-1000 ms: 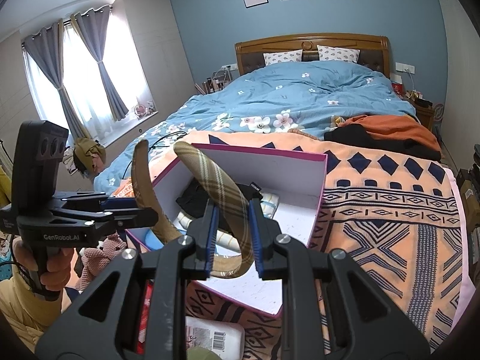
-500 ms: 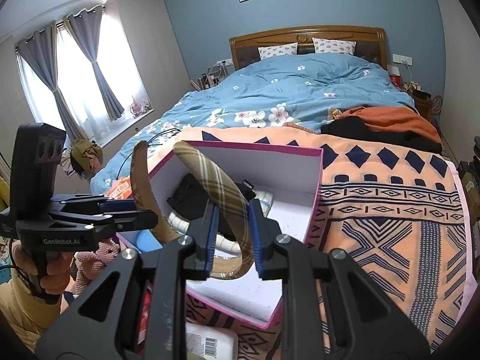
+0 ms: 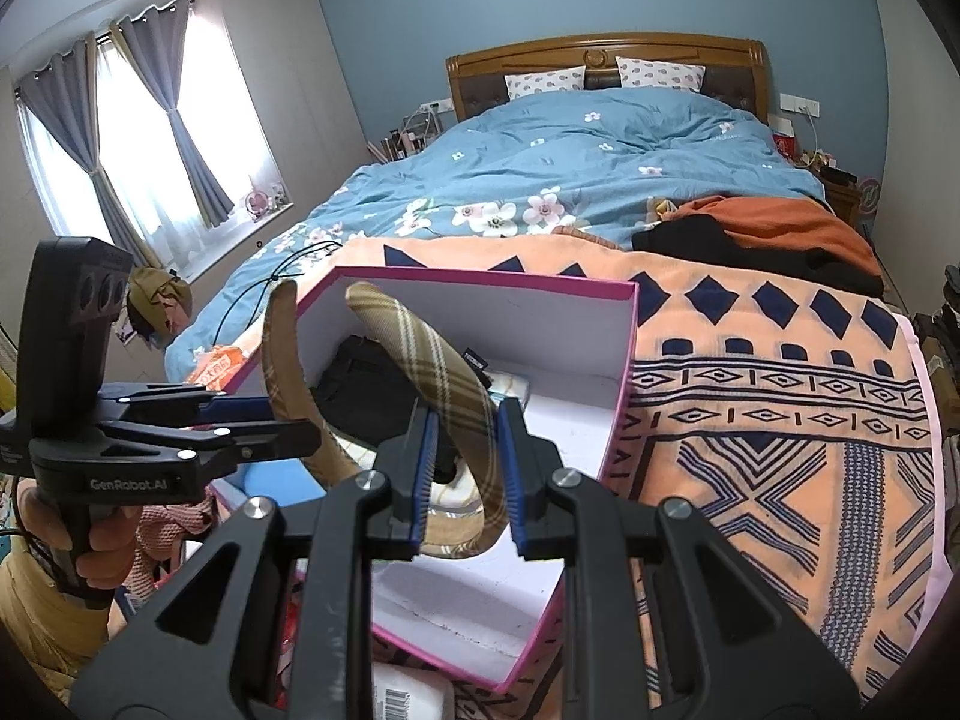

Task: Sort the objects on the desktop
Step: 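Lower both headbands into the pink box and open both grippers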

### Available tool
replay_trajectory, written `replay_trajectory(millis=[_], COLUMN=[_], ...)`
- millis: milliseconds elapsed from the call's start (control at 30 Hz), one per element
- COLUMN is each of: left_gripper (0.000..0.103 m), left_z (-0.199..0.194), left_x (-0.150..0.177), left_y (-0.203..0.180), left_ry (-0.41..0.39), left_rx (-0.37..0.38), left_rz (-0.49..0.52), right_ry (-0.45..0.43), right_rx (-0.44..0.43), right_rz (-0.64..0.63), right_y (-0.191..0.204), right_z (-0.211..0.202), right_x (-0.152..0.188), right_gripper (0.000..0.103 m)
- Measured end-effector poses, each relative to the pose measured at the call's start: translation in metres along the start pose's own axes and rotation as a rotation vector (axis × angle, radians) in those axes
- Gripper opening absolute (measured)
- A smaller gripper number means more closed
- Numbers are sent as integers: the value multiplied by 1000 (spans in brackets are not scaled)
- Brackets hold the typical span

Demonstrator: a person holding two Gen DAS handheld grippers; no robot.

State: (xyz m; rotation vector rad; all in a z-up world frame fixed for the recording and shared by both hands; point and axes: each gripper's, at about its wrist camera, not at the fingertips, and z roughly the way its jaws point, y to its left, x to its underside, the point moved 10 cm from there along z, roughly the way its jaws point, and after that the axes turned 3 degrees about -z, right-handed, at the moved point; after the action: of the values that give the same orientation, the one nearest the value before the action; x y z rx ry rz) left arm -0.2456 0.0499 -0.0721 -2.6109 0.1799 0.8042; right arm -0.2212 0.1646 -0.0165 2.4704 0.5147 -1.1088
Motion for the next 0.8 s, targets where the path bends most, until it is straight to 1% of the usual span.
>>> replay_trajectory(millis=[800], left_gripper=[40], left_z=[31], left_x=[-9], left_y=[13], left_ry=[61], left_rx=[-6], left_rz=[-37], right_ry=[58], right_rx=[25], right_rz=[26], right_y=[-17], right_z=[32], right_x=[0], right_gripper=[23])
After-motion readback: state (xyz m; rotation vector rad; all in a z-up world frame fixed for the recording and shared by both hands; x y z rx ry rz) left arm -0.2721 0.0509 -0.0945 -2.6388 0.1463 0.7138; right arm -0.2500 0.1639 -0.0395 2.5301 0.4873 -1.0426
